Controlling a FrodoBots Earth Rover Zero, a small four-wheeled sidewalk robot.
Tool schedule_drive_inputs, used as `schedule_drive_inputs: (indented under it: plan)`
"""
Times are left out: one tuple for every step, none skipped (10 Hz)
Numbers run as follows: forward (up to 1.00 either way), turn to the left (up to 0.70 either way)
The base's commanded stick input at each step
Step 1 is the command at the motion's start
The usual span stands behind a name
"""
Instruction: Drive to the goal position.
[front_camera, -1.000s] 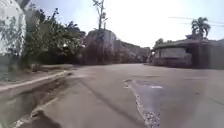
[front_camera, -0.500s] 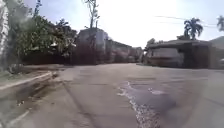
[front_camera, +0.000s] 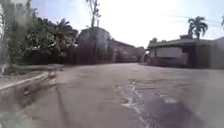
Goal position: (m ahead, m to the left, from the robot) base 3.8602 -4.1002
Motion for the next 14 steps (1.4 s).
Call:
schedule_drive_inputs:
  plan:
    - [1.0,0.0]
    - [1.0,0.0]
    - [1.0,0.0]
    - [1.0,-0.39]
    - [1.0,-0.4]
    - [1.0,-0.4]
    - [1.0,-0.4]
    - [1.0,-0.4]
    - [1.0,-0.4]
    - [1.0,-0.4]
    - [1.0,-0.29]
    - [1.0,-0.14]
    - [1.0,0.0]
    - [1.0,0.0]
